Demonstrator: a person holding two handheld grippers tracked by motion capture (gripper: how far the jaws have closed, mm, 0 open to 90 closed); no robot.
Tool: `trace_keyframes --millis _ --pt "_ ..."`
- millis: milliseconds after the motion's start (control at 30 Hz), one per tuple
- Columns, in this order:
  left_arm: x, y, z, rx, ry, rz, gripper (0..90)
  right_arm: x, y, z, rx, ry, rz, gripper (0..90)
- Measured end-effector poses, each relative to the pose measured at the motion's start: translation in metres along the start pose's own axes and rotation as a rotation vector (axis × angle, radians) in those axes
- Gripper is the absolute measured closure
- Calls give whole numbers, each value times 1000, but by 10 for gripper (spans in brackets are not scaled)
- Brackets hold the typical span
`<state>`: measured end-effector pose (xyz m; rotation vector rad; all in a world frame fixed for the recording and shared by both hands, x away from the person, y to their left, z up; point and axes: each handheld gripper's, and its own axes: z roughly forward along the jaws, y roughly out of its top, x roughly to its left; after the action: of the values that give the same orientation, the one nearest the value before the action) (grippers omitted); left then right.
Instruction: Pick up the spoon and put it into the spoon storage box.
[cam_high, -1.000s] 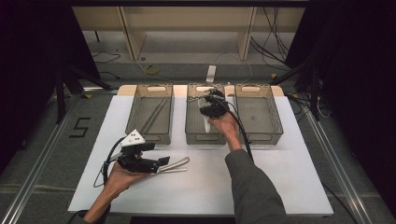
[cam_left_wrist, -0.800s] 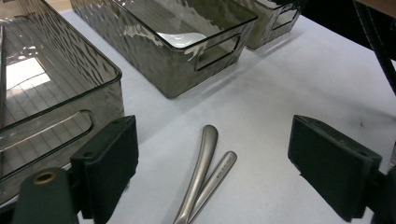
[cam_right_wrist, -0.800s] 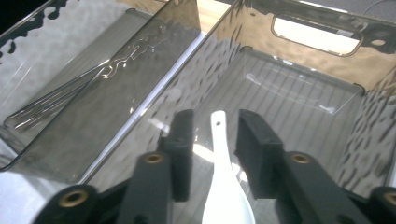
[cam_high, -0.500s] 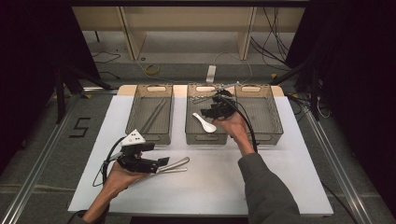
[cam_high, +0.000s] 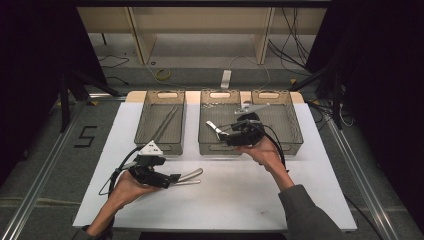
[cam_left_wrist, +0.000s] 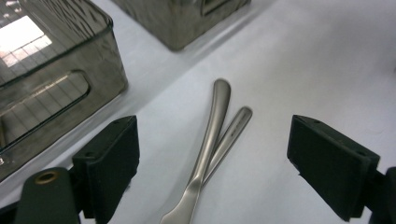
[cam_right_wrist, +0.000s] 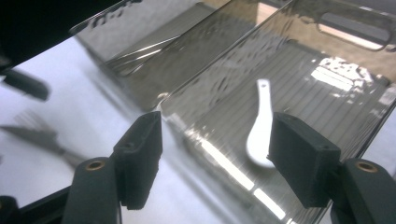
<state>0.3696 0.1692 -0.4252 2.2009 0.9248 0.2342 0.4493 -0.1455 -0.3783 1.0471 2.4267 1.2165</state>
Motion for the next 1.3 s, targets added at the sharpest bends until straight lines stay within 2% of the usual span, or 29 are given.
trace_keyframes --millis 100,267,433,700,833,1100,1300 --pt "1 1 4 47 14 20 169 6 -11 -7 1 23 -13 352" --pt "2 2 9 88 11 33 174 14 -28 -16 -9 38 -22 343" --pt "5 3 12 111 4 33 178 18 -44 -21 -25 47 -8 323" --pt "6 5 18 181 -2 64 186 22 -68 -31 -75 49 22 303" --pt "5 5 20 207 5 79 195 21 -76 -38 -102 53 36 304" --pt "6 6 25 259 -6 95 204 21 -87 -40 -110 54 47 300" --pt "7 10 24 258 -18 103 210 18 -95 -46 -132 53 76 284"
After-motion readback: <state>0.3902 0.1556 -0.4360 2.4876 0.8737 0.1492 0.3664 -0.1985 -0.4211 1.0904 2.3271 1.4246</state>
